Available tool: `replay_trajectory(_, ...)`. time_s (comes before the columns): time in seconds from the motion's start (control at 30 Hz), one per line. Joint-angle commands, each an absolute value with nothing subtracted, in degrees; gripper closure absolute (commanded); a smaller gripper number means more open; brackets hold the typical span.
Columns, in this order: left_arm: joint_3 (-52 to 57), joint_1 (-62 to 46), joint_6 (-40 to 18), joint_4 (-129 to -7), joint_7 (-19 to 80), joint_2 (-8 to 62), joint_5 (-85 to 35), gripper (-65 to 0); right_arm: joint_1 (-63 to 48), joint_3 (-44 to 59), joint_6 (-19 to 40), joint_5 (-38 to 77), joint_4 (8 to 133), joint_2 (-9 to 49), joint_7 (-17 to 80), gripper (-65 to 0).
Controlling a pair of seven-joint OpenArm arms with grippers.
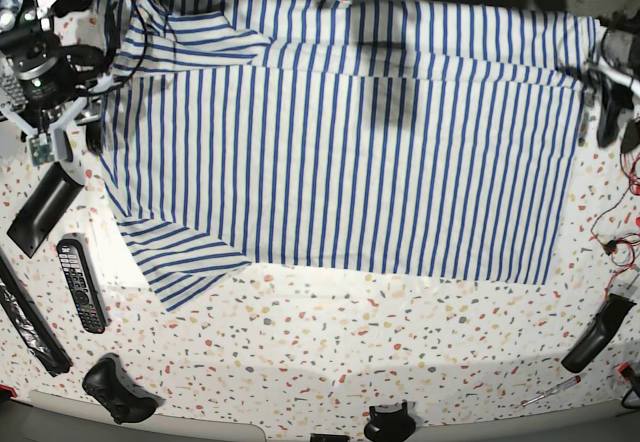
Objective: Layout the t-shirt on the table in an organized manner, then fold the t-shirt properly
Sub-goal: 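Drag the shirt further toward the robot with both grippers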
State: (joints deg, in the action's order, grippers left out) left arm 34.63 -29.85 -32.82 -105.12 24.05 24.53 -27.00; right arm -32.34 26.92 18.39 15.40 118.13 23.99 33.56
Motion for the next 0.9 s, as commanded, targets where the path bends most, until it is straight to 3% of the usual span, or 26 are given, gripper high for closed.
replay_trajectory(0.0, 34.74, -27.64, -32.58, -104.86, 22.7, 25.96, -29.21, -20.7, -31.22, 27.46, 18.28, 15.68, 119.17, 24.73, 32.29, -25.6)
replay_trajectory(0.23, 24.8, -10.15, -32.62, -91.05, 25.32, 29.04, -30.98, -20.7, -25.1, 27.4, 18.28, 16.73, 117.6, 24.77, 34.63, -25.6)
replay_trajectory(0.5, 13.13, 14.35, -32.62, -63.4, 25.41, 29.69, -30.04, -21.3, -22.39, 27.4, 18.44, 19.94, 116.97, 24.77, 38.81, -25.6)
replay_trajectory(0.6, 10.63, 22.59, -32.77, -51.07, 23.55, 29.69, -30.06, -25.6, -22.39, 27.4, 18.44, 19.97, 116.97, 24.77, 38.79, -25.6)
replay_trajectory(0.73, 8.91, 31.62, -36.42, -36.14, 20.73, 29.67, -29.76, -26.3, -22.39, 27.4, 18.44, 19.97, 116.97, 24.75, 38.85, -25.6)
replay_trajectory(0.87, 8.4, 36.6, -37.54, -26.04, 13.32, 29.39, -20.62, -26.7, -22.39, 27.4, 18.46, 19.97, 116.97, 24.75, 38.89, -25.6)
